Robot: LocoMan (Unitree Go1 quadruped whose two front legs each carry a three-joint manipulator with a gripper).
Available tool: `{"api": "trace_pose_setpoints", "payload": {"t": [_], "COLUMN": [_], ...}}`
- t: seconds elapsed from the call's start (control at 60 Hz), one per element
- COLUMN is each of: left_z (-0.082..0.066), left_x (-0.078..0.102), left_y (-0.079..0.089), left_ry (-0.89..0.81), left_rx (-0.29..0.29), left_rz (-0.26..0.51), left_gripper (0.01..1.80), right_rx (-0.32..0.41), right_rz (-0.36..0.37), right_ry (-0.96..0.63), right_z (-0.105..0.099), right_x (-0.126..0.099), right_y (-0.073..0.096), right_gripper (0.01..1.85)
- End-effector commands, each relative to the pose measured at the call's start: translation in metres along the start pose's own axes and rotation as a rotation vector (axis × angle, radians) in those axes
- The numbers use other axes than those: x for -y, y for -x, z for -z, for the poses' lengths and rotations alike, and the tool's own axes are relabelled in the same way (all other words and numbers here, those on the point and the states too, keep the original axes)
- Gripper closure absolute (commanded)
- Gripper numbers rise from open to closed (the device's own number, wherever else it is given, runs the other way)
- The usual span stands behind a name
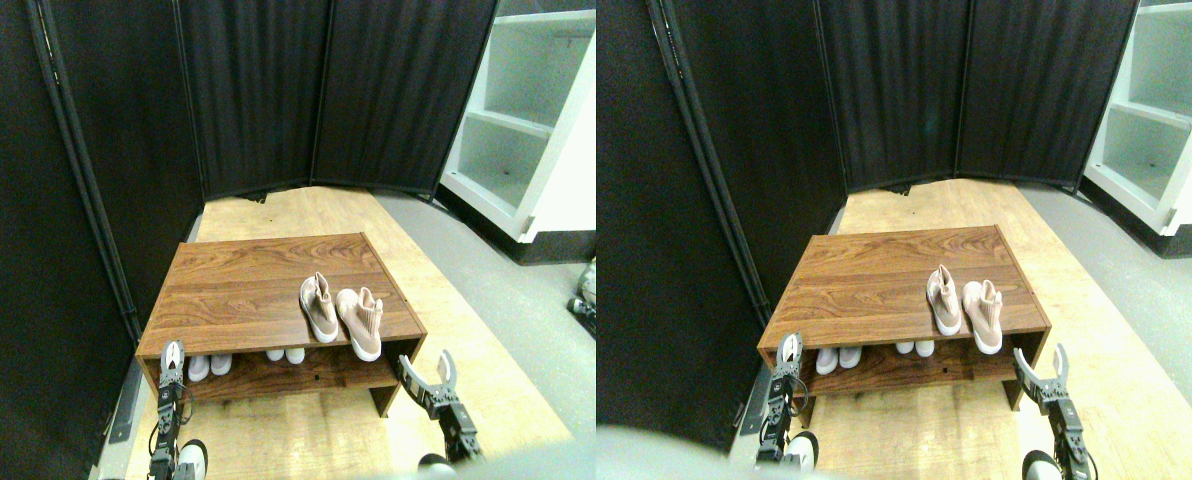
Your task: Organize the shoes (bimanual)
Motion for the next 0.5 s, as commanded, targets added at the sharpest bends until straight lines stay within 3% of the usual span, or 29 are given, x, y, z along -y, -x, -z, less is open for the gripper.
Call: {"api": "trace_pose_setpoints", "payload": {"t": [0.017,0.117,0.283,0.5], "left_z": [-0.001,-0.002,-0.004,-0.009], "left_x": [0.010,0.010,0.010,0.008], "left_y": [-0.001,-0.002,-0.001,-0.002], "left_ry": [0.003,-0.006,-0.004,-0.006], "left_rx": [0.003,0.003,0.007,0.013], "left_rz": [0.045,0.045,0.046,0.045], "left_gripper": [1.80,1.80,1.80,1.80], "right_rx": [-0.049,-0.074,-0.131,-0.139], "right_rz": [-0.041,-0.025,0.004,0.049], "right_ry": [-0.021,-0.083,-0.088,-0.104], "right_z": [0.006,0.015,0.032,0.050], "right_x": [-0.010,-0.004,0.015,0.036], "right_y": [-0.007,-0.015,-0.034,-0.063], "right_gripper": [0.07,0.15,0.07,0.10]}}
